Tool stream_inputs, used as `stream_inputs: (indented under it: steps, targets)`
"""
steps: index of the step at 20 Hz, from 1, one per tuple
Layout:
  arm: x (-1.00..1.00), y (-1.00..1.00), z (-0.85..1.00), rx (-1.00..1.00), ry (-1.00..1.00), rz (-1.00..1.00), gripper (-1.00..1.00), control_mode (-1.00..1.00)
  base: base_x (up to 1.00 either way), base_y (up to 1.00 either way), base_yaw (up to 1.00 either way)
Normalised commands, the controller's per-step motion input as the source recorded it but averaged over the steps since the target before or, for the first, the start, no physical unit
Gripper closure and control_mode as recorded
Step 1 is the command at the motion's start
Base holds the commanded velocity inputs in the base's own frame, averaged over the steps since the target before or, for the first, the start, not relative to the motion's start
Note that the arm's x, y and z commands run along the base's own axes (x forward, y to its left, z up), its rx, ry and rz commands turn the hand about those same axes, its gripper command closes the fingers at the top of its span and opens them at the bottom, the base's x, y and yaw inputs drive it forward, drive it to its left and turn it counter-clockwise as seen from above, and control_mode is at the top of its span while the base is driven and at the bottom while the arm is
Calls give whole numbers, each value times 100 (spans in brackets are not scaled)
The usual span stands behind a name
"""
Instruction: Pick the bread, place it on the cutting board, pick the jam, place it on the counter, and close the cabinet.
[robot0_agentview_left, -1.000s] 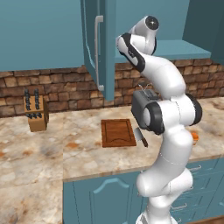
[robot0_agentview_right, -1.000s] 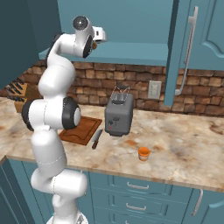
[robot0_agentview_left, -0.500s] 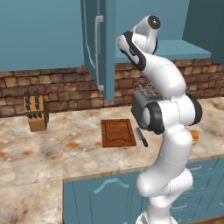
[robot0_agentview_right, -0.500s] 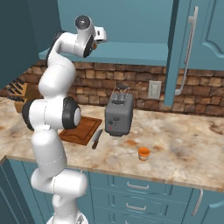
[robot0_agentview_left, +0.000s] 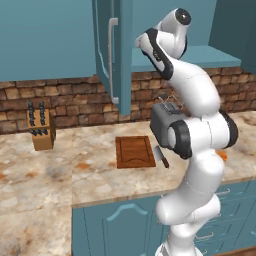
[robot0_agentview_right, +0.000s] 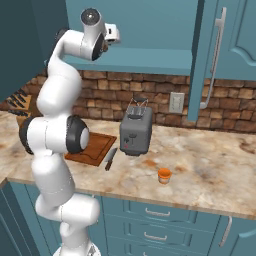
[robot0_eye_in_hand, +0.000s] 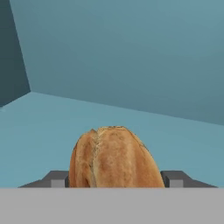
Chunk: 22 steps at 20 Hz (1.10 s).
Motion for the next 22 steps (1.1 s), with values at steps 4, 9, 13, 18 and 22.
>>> stream_inputs:
  steps: [4, 9, 13, 18, 22]
  targets:
    - [-80, 0, 2, 0, 0, 0, 100, -100, 0, 0, 0]
    - [-84, 0, 0, 0, 0, 0, 100, -100, 0, 0, 0]
    - [-84, 0, -7, 0, 0, 0, 100, -100, 0, 0, 0]
    - [-74, 0, -4, 0, 0, 0, 100, -100, 0, 0, 0]
    - [-71, 0, -15, 0, 0, 0, 100, -100, 0, 0, 0]
